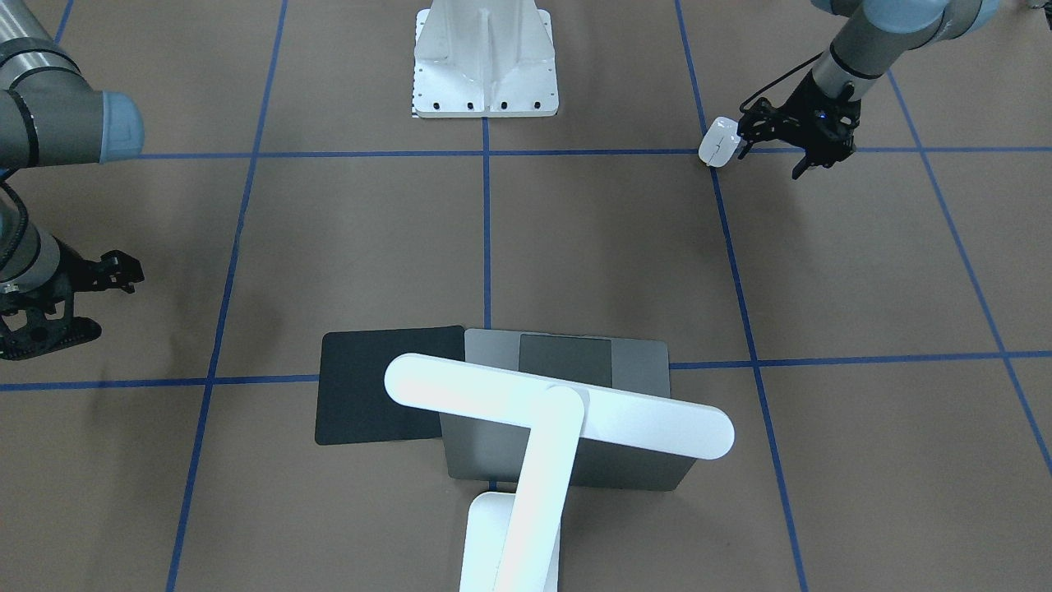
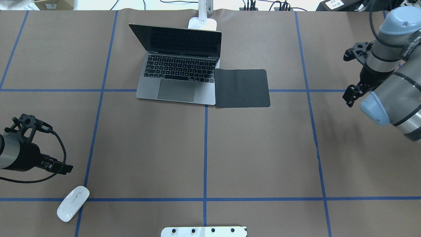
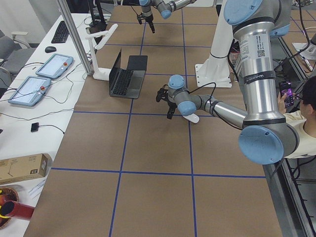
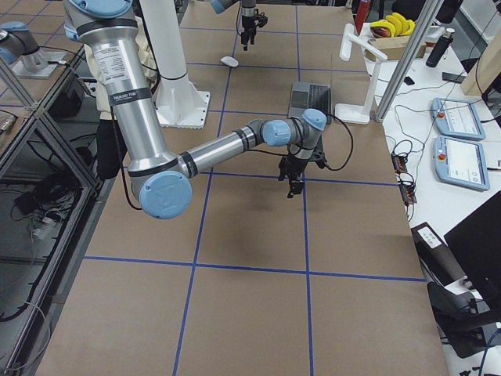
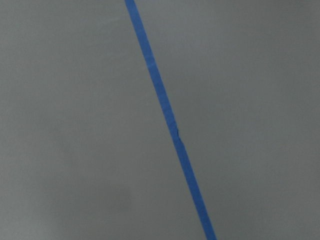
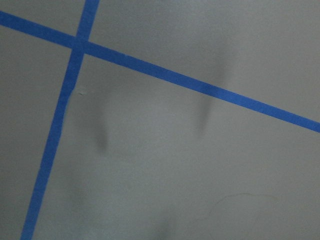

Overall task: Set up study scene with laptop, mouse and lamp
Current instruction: 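Withdraw the right gripper while the left gripper moves toward the white mouse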

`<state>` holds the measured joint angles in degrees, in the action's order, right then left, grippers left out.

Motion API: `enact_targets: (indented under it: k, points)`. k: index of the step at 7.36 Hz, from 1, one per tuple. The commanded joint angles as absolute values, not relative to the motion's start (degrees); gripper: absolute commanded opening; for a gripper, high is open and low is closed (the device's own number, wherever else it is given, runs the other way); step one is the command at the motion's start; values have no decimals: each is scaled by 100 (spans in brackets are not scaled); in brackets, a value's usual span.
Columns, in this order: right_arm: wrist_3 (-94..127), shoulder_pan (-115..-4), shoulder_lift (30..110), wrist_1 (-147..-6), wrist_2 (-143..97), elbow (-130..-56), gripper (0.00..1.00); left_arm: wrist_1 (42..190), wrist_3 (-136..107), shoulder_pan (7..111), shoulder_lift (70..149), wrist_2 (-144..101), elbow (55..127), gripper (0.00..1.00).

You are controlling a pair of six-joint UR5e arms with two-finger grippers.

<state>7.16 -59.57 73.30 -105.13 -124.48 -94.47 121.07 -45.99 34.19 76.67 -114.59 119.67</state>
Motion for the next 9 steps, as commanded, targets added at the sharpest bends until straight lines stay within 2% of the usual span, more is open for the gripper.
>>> enact_targets:
  k: [1, 9]
  points:
    - [-171, -6467, 7330, -10503, -12813, -8993, 100, 11778, -4597, 3252, 7620, -11338, 12330, 100]
    - [-694, -6759, 7304, -10485, -12841, -8552, 100, 11751, -4658, 2128, 7207, -10204, 12410, 100]
